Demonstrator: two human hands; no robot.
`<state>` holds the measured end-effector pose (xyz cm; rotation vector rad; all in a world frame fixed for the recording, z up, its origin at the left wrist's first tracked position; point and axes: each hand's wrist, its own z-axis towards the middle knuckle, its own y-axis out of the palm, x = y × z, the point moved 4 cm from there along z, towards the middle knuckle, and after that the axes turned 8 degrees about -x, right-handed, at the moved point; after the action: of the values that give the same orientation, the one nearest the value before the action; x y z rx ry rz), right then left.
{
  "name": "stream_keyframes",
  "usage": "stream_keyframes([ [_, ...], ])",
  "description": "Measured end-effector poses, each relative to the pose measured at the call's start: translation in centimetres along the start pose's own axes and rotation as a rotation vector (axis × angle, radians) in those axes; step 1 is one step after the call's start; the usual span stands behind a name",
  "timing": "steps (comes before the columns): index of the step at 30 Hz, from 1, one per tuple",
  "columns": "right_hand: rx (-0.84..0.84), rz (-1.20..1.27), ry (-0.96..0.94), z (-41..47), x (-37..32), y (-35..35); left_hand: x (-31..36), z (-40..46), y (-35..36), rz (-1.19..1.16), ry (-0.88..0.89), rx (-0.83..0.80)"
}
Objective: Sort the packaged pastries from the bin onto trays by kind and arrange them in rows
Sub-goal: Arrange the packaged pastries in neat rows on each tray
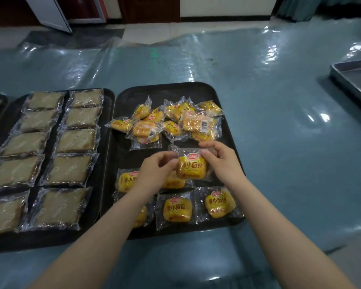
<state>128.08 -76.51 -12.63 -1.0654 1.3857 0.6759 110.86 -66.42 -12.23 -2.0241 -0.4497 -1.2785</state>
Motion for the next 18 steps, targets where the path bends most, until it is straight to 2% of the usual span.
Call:
stream_keyframes([
  [3,0.058,0.041,0.022,-0.4,0.2,-0.8,0.5,0.5,0.9,-0.182,-0.087,0.015],
  [7,0.007,0.082,0.023,-1.5,1.0,-1.5,0.9,0.7,2.0,-0.202,-0.076,0.023],
  [9,0.057,0.032,0.051,-1.7,1.9,-2.3,0.7,0.7,2.7,-0.201,-0.073,-0.019],
  [12,0.224,-0.091,0.168,-1.6,3.8,-4.4,-0.1,0.8,2.8,-0.086,-0.048,0.008],
  [15,0.157,-0.236,0.241,-1.0,5.1,-4.7,-1.1,0.6,2.1,0.001,-0.037,0.065],
  [18,0.111,-0.558,0.235,-0.5,5.7,-3.6,-2.5,0.7,0.9,0.065,-0.045,0.097],
])
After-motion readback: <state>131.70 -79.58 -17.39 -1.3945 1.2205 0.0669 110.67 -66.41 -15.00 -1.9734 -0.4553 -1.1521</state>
